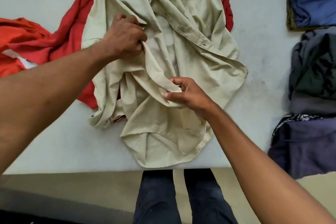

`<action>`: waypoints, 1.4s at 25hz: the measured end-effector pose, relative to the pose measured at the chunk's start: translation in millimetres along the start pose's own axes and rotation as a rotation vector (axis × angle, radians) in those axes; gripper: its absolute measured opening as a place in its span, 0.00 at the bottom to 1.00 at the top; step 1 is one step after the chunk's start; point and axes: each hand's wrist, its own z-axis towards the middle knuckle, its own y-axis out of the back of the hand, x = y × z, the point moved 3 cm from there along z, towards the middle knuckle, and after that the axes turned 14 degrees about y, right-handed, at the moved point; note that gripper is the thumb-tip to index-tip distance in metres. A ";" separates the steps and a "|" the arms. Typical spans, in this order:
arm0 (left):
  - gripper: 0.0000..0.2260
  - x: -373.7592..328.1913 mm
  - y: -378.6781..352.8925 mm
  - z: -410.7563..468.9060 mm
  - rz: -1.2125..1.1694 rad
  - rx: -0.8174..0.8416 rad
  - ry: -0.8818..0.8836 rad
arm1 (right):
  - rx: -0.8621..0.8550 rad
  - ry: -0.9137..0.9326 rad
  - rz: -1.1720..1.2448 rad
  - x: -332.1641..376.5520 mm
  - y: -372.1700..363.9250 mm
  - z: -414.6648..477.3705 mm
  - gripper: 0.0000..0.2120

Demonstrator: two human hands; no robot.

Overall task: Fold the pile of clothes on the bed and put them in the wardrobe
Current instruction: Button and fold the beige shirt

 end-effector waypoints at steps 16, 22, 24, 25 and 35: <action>0.12 116.0 38.7 -5.4 0.319 0.139 0.505 | 0.588 -0.420 -0.471 -71.6 -187.0 -78.5 0.16; 0.17 50.8 -3.5 5.0 -0.170 0.007 0.531 | 0.248 -0.634 -0.718 -104.8 -70.6 -101.4 0.24; 0.18 36.2 -11.5 0.4 -0.406 -0.092 0.541 | 0.208 -0.641 -0.814 -96.7 -32.2 -106.0 0.21; 0.18 30.1 -12.8 -6.4 -0.544 -0.148 0.557 | 0.200 -0.626 -0.886 -90.2 -16.1 -105.5 0.18; 0.24 -6.2 -48.8 -105.2 -0.684 -0.066 1.087 | -0.502 0.155 -1.117 -7.4 76.3 -31.5 0.26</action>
